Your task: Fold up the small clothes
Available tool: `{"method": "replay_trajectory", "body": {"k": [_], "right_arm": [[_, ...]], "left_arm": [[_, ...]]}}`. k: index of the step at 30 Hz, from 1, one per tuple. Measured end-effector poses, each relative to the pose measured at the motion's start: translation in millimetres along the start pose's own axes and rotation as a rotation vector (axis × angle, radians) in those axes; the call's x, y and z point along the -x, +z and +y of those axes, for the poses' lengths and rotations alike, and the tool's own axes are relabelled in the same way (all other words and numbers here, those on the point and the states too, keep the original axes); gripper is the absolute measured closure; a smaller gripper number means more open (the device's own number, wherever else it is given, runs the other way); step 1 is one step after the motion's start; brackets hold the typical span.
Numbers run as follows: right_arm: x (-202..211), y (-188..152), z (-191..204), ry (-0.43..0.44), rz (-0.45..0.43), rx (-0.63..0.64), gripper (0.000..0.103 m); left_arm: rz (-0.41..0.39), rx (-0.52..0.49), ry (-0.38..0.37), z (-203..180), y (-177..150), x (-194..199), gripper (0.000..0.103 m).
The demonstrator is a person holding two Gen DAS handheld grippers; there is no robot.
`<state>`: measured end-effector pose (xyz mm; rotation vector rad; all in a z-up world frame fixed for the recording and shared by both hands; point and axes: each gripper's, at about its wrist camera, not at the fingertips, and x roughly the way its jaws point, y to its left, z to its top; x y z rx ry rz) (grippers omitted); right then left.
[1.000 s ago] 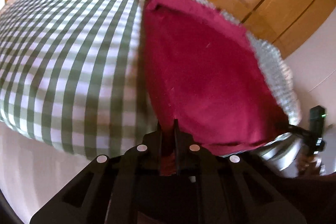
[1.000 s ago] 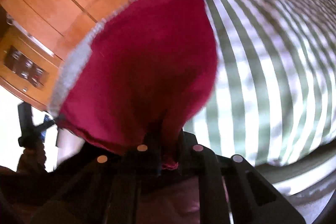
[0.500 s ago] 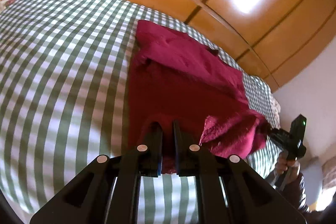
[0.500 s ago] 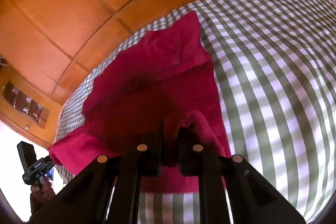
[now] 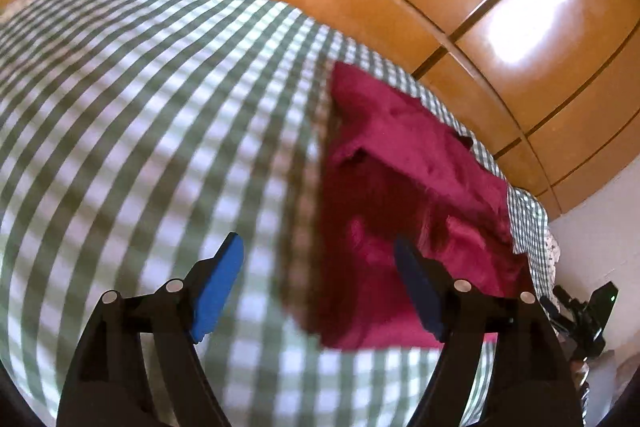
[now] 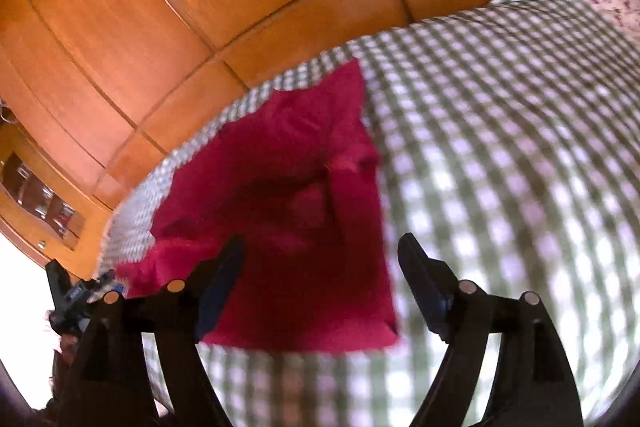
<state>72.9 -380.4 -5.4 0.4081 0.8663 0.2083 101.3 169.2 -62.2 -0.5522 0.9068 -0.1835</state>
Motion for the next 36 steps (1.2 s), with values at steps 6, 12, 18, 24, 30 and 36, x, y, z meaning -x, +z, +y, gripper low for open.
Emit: {"method": "replay_trajectory", "body": {"k": [6, 12, 18, 24, 30, 36], "right_arm": [[-30, -27, -7, -0.071, 0.063, 0.023, 0.034], [-50, -21, 6, -0.100, 0.093, 0.049, 0.075], [-20, -27, 11, -0.076, 0.062, 0.068, 0.084], [8, -50, 8, -0.077, 0.095, 0.090, 0.084], [35, -92, -1, -0.054, 0.183, 0.097, 0.084], [47, -72, -4, -0.095, 0.090, 0.083, 0.052]], "left_arm": [[0.043, -0.085, -0.037, -2, -43, 4, 0.027], [0.102, -0.162, -0.062, -21, -44, -16, 0.086], [0.088, -0.197, -0.047, -23, -54, -4, 0.093], [0.139, -0.265, -0.042, -34, -84, 23, 0.093], [0.215, -0.349, -0.023, -38, -132, 58, 0.093], [0.116, -0.284, 0.038, -29, -109, 65, 0.045]]}}
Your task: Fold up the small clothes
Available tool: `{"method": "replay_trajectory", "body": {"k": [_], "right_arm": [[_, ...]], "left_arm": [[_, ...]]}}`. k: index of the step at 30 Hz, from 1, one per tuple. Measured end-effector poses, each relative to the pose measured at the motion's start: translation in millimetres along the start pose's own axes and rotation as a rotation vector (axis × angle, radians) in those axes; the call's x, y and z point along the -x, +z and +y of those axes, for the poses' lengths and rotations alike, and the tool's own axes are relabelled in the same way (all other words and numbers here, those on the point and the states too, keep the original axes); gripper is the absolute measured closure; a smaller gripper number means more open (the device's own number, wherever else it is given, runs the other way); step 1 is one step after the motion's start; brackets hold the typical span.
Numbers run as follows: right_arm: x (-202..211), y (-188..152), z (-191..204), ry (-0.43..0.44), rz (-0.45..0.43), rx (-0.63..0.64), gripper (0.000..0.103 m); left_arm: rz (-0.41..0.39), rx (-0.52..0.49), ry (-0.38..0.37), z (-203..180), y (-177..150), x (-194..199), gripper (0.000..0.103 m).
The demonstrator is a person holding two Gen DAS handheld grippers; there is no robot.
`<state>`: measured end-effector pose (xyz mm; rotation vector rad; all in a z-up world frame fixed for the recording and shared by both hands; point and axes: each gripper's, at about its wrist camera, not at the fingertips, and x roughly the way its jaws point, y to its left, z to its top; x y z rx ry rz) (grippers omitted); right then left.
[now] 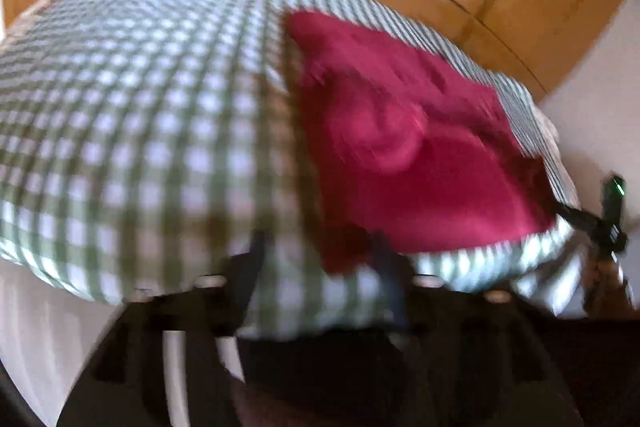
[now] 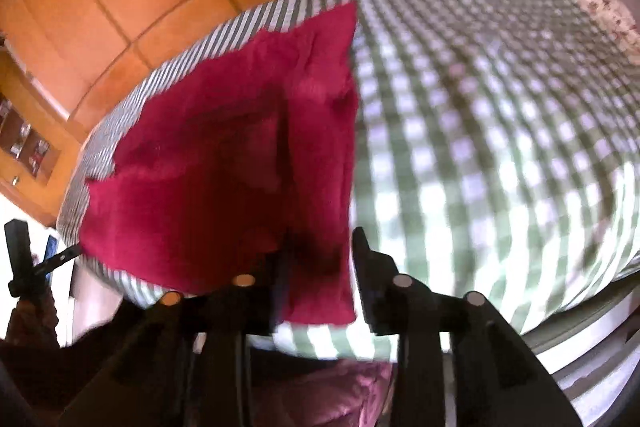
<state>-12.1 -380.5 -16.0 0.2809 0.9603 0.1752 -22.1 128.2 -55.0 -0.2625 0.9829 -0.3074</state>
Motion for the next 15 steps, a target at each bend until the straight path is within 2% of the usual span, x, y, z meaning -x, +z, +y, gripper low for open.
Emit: {"method": "replay_trajectory", "body": {"k": [1, 4, 7, 9, 11, 12, 13, 14, 15], "right_arm": [[0, 5, 1, -0.009, -0.022, 0.006, 0.049], [-10, 24, 9, -0.045, -0.045, 0.053, 0.051], [-27, 35, 15, -0.078, -0.039, 0.098, 0.057], [-34, 39, 17, -0.073, -0.034, 0.114, 0.058], [-43, 42, 20, -0.077, -0.024, 0.129, 0.063], [-48, 43, 20, -0.073, -0.013, 0.130, 0.076], [-50, 43, 21, -0.069, -0.004, 0.130, 0.086], [-52, 43, 20, -0.072, -0.001, 0.132, 0.088], [-52, 41, 19, -0.078, -0.002, 0.133, 0.092]], "left_arm": [[-0.007, 0.005, -0.006, 0, 7, -1, 0.045], [-0.053, -0.007, 0.002, -4, 27, -6, 0.045], [-0.050, -0.049, -0.002, -13, 40, -18, 0.045], [-0.033, -0.078, -0.032, -19, 46, -28, 0.045], [-0.027, -0.080, -0.042, -20, 50, -35, 0.045], [-0.023, -0.075, -0.055, -19, 51, -38, 0.046], [-0.022, -0.066, -0.068, -19, 54, -44, 0.056], [-0.018, -0.062, -0.079, -19, 55, -46, 0.077], [-0.007, -0.064, -0.102, -19, 57, -49, 0.087]]}}
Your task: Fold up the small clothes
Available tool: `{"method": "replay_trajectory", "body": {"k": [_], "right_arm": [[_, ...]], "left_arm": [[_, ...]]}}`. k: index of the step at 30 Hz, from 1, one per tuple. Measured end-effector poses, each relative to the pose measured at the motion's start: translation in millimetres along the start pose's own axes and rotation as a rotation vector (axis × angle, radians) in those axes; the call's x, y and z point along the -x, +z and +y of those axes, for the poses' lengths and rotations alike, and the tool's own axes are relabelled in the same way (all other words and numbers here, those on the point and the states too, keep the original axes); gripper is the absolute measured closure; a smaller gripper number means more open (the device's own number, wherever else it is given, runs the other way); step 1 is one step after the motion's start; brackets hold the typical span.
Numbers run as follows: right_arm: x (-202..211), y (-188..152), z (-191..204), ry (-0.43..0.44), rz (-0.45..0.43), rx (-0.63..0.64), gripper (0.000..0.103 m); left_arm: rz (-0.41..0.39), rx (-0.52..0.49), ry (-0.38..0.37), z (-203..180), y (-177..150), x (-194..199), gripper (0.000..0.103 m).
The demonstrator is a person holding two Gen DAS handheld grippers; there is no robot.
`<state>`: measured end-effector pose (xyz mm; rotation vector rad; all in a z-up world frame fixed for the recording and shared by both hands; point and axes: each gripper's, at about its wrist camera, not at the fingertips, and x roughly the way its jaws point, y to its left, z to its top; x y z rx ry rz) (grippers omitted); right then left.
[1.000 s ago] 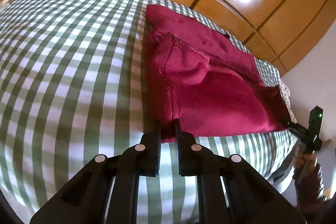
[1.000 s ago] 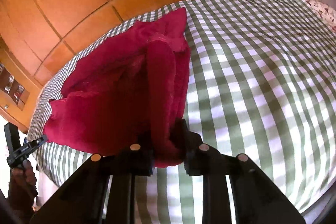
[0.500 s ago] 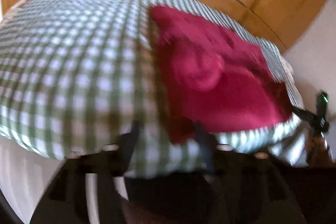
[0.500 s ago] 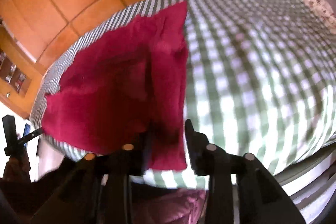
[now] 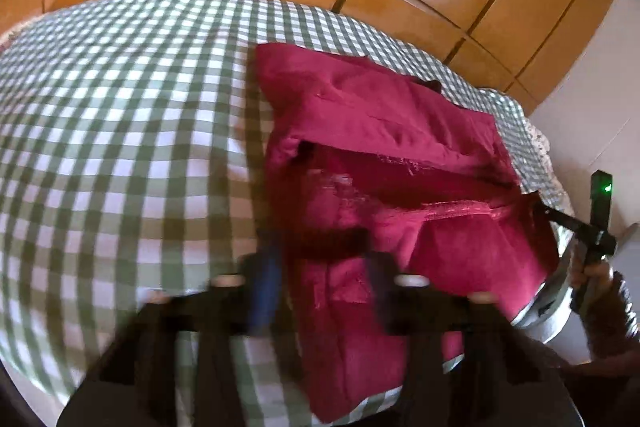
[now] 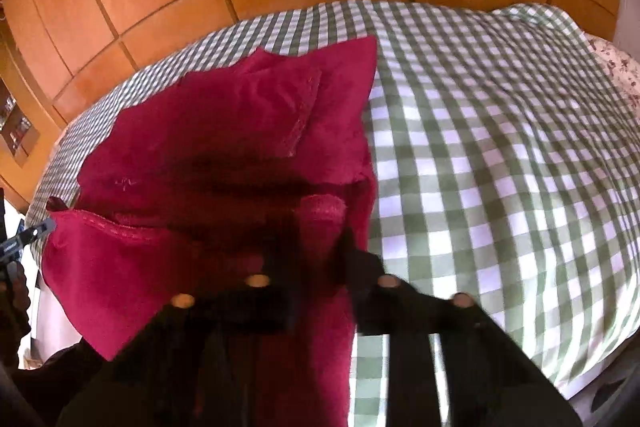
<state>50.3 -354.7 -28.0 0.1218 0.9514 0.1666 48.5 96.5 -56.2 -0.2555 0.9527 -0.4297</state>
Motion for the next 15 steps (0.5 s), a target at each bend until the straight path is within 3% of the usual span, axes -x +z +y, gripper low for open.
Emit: {"method": "replay_trajectory", "body": {"k": [1, 9, 15], "right_arm": [[2, -1, -1, -0.005, -0.001, -0.002, 0.094], [49, 4, 6, 0.015, -0.077, -0.021, 0.096], [72, 38, 13, 0.065, -0.169, -0.038, 0.096]], "left_arm": [[-0.003, -0.004, -0.002, -2, 0, -1, 0.096], [-0.086, -0.029, 0.012, -10, -2, 32, 0.097], [-0.199, -0.041, 0.001, -21, 20, 61, 0.097]]}}
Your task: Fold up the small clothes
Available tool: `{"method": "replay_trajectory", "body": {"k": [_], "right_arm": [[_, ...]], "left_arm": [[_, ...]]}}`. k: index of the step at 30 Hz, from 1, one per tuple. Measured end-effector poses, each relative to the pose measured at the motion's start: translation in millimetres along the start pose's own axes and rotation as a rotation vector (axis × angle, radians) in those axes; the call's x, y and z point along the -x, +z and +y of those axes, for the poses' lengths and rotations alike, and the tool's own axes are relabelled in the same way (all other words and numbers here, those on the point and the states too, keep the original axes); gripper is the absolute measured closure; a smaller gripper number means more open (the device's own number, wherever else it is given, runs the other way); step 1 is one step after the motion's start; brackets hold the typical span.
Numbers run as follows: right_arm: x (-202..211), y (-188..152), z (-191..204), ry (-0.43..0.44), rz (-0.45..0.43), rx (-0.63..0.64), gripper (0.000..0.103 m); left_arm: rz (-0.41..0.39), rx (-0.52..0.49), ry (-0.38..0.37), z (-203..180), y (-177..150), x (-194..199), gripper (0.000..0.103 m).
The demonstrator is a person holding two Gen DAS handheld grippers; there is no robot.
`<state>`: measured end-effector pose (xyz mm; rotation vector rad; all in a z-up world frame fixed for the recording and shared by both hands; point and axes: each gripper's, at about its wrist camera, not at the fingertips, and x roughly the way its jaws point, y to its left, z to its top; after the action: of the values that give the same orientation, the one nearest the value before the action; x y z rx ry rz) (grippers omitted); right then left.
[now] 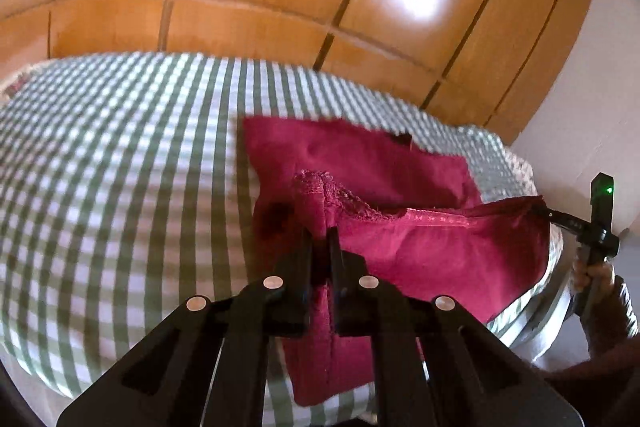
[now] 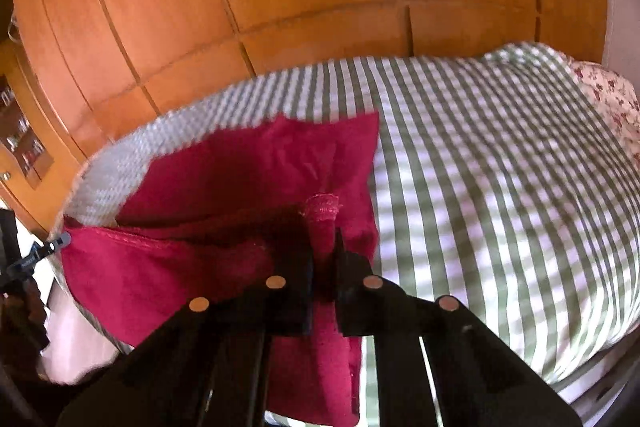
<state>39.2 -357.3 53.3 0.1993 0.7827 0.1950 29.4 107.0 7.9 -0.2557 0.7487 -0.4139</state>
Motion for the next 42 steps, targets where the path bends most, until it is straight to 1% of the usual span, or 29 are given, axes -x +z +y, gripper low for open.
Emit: {"method": "replay_trajectory", "body": {"k": [5, 10, 12, 15, 19, 24, 26, 27, 28, 30, 31, 32, 33, 34, 36, 38, 39, 40, 41, 42], "right_arm": [[-26, 43, 3, -0.007, -0.038, -0.024, 0.096], [-57, 83, -2, -0.003, -0.069, -0.091, 0.096], [-76, 100, -2, -0.014, -0.070, -0.104, 0.096], [-103, 114, -5, -0.043, -0.056, -0.121, 0.096], [-149, 124, -14, -0.108, -0.001, -0.149, 0.096], [-197, 115, -26, -0.202, 0.086, -0.144, 0.096], [-210, 109, -29, -0.209, 0.115, -0.142, 0.096], [-214, 106, -29, -0.225, 0.122, -0.134, 0.095], [-215, 106, -30, -0.231, 0.120, -0.132, 0.090], [-207, 107, -31, -0.222, 0.093, -0.127, 0.084], [-198, 108, -30, -0.227, 0.068, -0.117, 0.070], [-191, 109, -27, -0.226, 0.047, -0.111, 0.061], [-178, 109, -22, -0.224, 0.009, -0.101, 0.053], [-166, 108, -15, -0.211, -0.022, -0.084, 0.053], [-147, 107, 4, -0.147, -0.050, -0.050, 0.052], [-142, 103, 25, -0.046, -0.026, -0.023, 0.048], [-146, 99, 40, 0.017, 0.004, 0.000, 0.044], [-152, 95, 55, 0.056, 0.033, 0.024, 0.041], [-163, 89, 74, 0.081, 0.077, 0.063, 0.040], [-175, 85, 87, 0.083, 0.119, 0.095, 0.035]], "left_arm": [[-0.052, -0.020, 0.026, 3, 33, -10, 0.097], [-0.100, -0.032, 0.057, 7, 71, -31, 0.097], [-0.109, -0.031, 0.068, 10, 84, -40, 0.097], [-0.107, -0.021, 0.096, 17, 106, -63, 0.097], [-0.059, 0.028, 0.150, 37, 122, -109, 0.097], [0.019, 0.037, 0.227, 46, 122, -161, 0.097], [0.072, 0.065, 0.281, 55, 118, -184, 0.097], [0.093, 0.079, 0.294, 58, 116, -190, 0.097], [0.109, 0.097, 0.309, 62, 114, -194, 0.097], [0.098, 0.115, 0.317, 63, 112, -189, 0.090], [0.079, 0.113, 0.351, 61, 111, -182, 0.082], [0.055, 0.109, 0.376, 58, 110, -173, 0.076], [0.027, 0.102, 0.387, 55, 109, -164, 0.073], [-0.012, 0.089, 0.387, 49, 107, -150, 0.067], [-0.060, 0.062, 0.376, 37, 101, -132, 0.066], [-0.081, 0.034, 0.343, 26, 96, -124, 0.066], [-0.079, 0.016, 0.323, 19, 93, -124, 0.066], [-0.068, -0.010, 0.310, 11, 89, -129, 0.066], [-0.050, -0.035, 0.308, 5, 87, -137, 0.066], [-0.019, -0.048, 0.315, 3, 82, -147, 0.066]]}}
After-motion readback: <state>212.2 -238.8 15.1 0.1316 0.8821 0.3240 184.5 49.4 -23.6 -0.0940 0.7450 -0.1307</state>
